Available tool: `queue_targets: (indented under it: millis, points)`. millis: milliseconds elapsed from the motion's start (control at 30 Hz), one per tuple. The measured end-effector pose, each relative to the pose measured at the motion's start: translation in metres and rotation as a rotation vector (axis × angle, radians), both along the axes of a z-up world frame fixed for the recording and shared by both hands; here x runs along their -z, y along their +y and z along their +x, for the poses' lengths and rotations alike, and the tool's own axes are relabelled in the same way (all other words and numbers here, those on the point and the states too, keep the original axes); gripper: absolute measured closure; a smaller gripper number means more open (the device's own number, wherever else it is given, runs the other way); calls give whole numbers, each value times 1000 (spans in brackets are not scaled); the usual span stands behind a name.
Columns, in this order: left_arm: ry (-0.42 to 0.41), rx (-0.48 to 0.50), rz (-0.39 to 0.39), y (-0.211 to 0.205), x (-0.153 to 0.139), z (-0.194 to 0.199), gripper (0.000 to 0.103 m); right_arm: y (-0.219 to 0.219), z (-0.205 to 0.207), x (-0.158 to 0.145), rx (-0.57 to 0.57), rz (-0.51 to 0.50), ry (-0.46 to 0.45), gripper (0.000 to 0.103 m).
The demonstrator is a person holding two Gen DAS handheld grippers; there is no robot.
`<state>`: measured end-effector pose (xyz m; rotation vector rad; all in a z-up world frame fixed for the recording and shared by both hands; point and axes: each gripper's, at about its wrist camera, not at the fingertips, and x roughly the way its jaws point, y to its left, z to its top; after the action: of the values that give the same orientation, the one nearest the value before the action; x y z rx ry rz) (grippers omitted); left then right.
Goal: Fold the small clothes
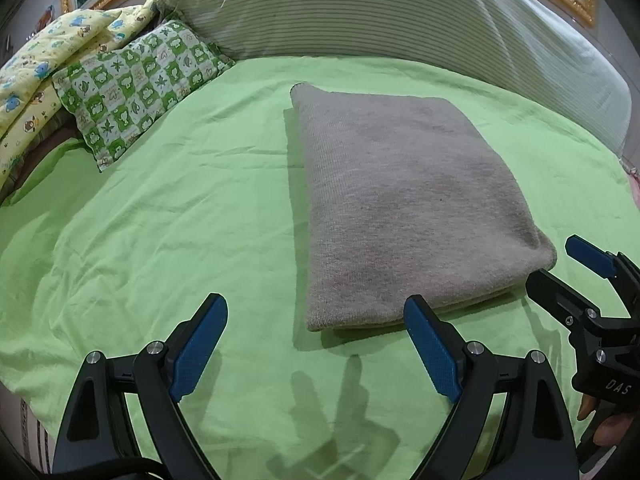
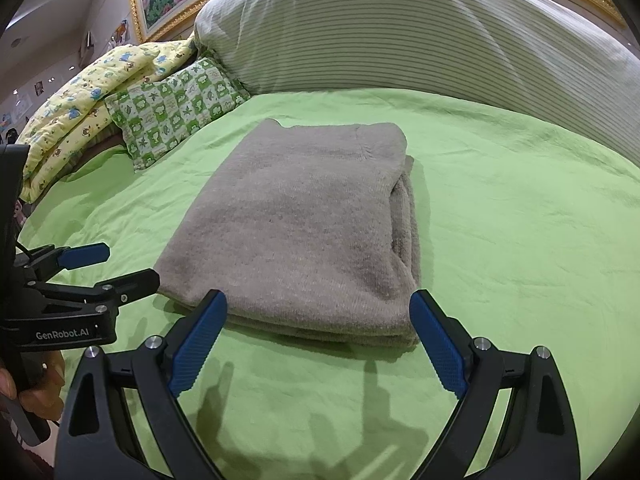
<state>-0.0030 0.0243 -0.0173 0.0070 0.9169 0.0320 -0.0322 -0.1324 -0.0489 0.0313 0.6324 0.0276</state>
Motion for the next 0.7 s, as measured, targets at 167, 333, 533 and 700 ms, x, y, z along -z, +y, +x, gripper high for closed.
queue_targets:
  millis: [167, 333, 533, 700]
  points:
    - [-8, 7, 3, -4, -2, -1, 13, 0, 4, 0, 7, 5, 3, 10]
    - [-8, 11, 2, -6, -4, 0, 12, -1, 5, -1, 15, 10, 9, 10]
    - [-3, 12, -2, -6, -3, 1, 12, -3, 5, 0, 23, 15, 13, 10]
    - [-3, 16, -2, -7, -4, 1, 12, -5, 6, -1, 23, 17, 16, 10]
